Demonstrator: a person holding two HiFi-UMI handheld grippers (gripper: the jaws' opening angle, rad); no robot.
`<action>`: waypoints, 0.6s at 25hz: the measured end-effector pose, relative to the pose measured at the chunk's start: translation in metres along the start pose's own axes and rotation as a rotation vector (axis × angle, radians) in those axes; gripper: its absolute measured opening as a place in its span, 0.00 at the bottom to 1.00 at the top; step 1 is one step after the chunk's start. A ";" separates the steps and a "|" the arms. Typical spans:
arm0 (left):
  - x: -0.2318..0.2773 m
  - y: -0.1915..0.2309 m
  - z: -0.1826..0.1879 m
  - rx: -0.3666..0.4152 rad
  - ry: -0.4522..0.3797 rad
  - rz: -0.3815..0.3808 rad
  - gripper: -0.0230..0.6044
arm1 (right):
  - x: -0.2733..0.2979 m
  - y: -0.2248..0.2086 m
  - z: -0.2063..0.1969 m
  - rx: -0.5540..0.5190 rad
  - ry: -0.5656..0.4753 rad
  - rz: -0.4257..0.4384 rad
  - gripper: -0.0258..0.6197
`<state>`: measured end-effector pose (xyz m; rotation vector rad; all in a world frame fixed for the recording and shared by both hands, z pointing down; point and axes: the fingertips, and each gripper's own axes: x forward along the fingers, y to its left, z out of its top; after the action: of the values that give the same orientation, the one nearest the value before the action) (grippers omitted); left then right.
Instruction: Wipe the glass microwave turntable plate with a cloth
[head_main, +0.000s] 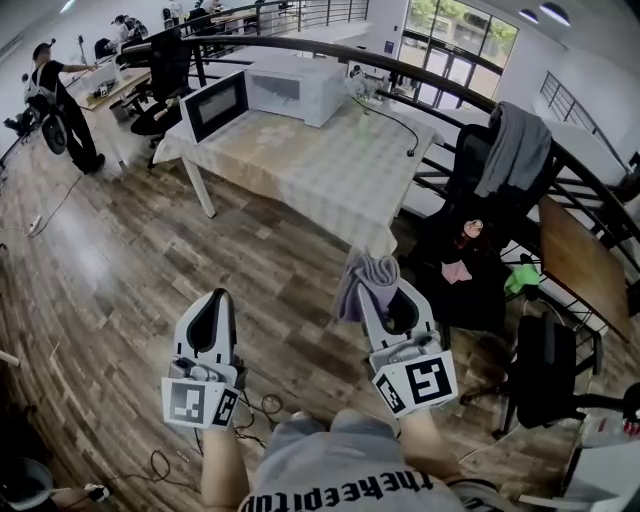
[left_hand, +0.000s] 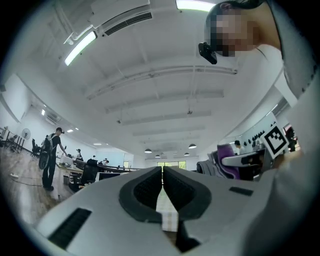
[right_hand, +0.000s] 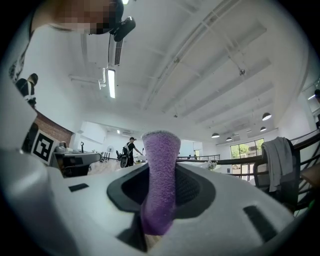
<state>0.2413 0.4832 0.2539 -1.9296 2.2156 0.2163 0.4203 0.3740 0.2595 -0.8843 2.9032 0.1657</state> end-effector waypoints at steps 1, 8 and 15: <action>-0.003 0.004 -0.001 -0.001 0.002 -0.004 0.05 | 0.001 0.004 -0.001 0.003 -0.002 -0.006 0.21; 0.007 0.030 -0.009 0.002 0.001 -0.025 0.05 | 0.025 0.012 -0.008 0.002 -0.001 -0.011 0.21; 0.038 0.065 -0.027 -0.022 0.006 0.003 0.05 | 0.069 -0.002 -0.024 -0.031 0.007 -0.051 0.22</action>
<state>0.1703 0.4496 0.2702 -1.9411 2.2289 0.2369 0.3630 0.3308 0.2745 -0.9650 2.8884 0.2045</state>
